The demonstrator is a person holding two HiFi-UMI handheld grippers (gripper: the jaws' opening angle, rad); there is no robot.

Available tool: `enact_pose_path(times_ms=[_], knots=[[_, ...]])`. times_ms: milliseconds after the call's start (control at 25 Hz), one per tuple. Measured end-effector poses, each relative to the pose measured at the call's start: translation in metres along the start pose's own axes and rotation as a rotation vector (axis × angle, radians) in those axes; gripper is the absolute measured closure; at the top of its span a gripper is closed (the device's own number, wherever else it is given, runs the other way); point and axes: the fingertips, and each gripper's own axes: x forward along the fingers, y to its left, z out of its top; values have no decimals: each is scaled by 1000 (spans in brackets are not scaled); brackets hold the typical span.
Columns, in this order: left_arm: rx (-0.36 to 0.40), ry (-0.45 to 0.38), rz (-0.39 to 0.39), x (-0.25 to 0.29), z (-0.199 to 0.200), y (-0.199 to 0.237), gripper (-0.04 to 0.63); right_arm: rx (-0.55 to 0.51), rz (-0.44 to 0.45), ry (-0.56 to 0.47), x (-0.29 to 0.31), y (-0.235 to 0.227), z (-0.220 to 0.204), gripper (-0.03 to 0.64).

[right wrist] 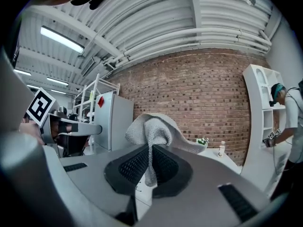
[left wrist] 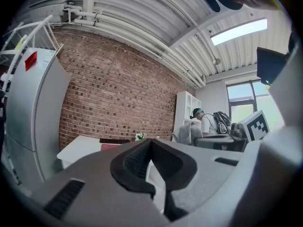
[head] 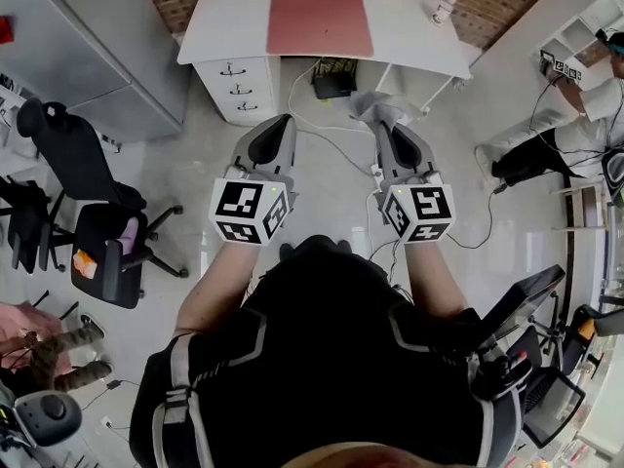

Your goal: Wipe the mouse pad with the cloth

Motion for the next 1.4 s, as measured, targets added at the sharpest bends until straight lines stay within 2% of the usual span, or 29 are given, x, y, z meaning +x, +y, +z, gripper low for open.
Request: enact_pose_path(times_ms=[320,560,800,1080,1240,1400], knots=[[-18,-4,-46,-19,-6,24,594,-19,-43,21,12,31,-2,591],[-38,1,-58,-25,-5,38,594,-33,-24,22,24,45,8,591],[-27,-6,-14,-20,-2,56,594,-41,10,9,49,48,12,591],[0,-29,3,9,8,67,594,-22,52,-10,89,29,14,591],[8,-15,23,44,11,75,594,-26,79,-13,116,7,15,591],[-16,1,50,85,12,85,594,-13,101,4,145,-26,10,591]])
